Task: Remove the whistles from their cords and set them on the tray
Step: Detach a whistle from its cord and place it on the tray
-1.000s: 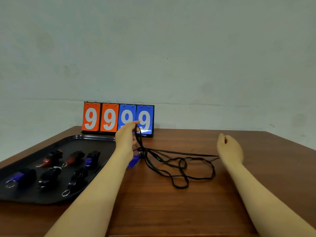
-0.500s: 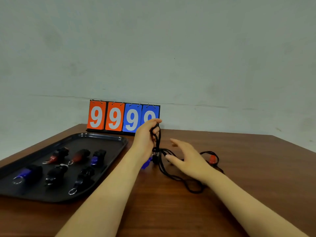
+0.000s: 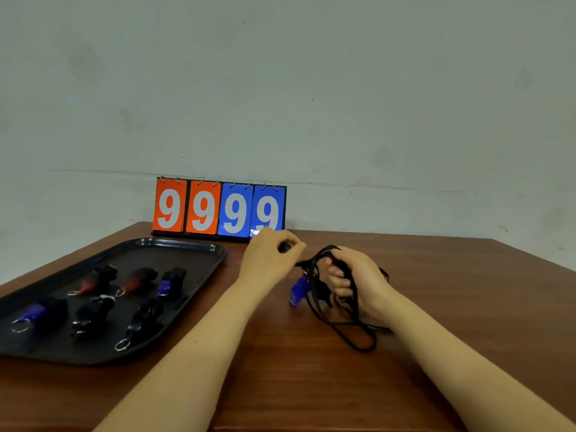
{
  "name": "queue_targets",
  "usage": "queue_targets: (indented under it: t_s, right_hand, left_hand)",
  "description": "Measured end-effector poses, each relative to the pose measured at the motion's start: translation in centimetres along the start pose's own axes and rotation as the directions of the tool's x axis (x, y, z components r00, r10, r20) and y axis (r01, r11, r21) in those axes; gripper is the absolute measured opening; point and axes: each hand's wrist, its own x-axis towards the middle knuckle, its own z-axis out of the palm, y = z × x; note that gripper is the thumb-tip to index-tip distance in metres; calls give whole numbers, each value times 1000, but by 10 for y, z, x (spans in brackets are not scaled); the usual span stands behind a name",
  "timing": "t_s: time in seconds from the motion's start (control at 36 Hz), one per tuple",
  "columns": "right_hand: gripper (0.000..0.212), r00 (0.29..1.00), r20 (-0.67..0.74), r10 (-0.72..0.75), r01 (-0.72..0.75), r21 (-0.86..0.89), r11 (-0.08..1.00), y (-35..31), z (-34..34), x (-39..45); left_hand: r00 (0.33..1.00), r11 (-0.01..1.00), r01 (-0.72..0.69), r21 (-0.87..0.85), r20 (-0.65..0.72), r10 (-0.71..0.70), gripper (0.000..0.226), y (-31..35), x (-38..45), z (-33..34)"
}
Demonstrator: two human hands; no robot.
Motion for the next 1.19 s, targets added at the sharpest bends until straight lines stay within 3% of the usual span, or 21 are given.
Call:
queue_targets:
  t_s: [0.06,0.14,0.28,0.39,0.47,0.58,0.64,0.72,0.78,0.97,1.19]
  right_hand:
    - [34,1000,7,-24,24,39,999,3,-1,1]
    - [31,998,-8,-59,59,40,997,7,-4,3]
    - [33,991,-60,-117,124,122,985,6,-1,3]
    - [36,992,-59,-108,122,342,932,2,-3,1]
    - [35,988,-69,-136,151,355,922,-1,-5,2]
    - [34,984,-136,-115,141,205,969,-5,-5,0]
    - [31,958,-225,-176,177,-20,984,-6,-7,-3]
    - [28,881,-209,-426,293,-466,835,-9,-8,-9]
    - [23,844,-138,-517,349,-591,728,-9,-7,-10]
    - [22,802,-42,-596,334,-796,506,-4,-12,-9]
    - [19,755,-95,-649,334,-796,505,-3,-12,-6]
  left_hand:
    - [999,999,-36,7,-21,36,13,-1,0,5]
    - [998,990,-58,-126,-12,57,6,3,-3,6]
    - [954,976,-36,-215,284,98,17,8,-13,15]
    - [964,967,-73,-244,232,131,19,11,-15,18]
    - [974,944,-45,-327,197,115,28,13,-15,15]
    - [978,910,25,-413,197,63,36,16,-15,12]
    - [980,895,76,-439,198,14,32,17,-15,9]
    - [983,867,141,-479,169,-66,25,17,-13,5]
    - [982,844,170,-509,159,-102,23,17,-12,4]
    - [986,793,169,-585,93,-141,22,19,-14,3]
    - [994,836,105,-538,67,-82,21,22,-14,3]
